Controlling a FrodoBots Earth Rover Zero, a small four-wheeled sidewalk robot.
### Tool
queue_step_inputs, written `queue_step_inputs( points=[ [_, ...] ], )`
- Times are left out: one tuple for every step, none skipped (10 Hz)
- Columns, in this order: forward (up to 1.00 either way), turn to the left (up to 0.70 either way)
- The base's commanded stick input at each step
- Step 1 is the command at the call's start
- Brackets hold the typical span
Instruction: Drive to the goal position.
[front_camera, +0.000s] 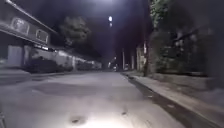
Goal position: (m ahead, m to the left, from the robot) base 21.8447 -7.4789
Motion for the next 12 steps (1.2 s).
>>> queue_step_inputs(
  points=[
    [0.50, 0.00],
    [0.50, 0.00],
    [0.50, 0.00],
    [0.50, 0.00],
    [0.50, 0.00],
    [0.50, 0.00],
    [0.50, 0.00],
    [0.50, 0.00],
    [0.50, 0.00],
    [0.50, 0.00],
    [0.50, 0.00],
    [0.50, 0.00]
  ],
)
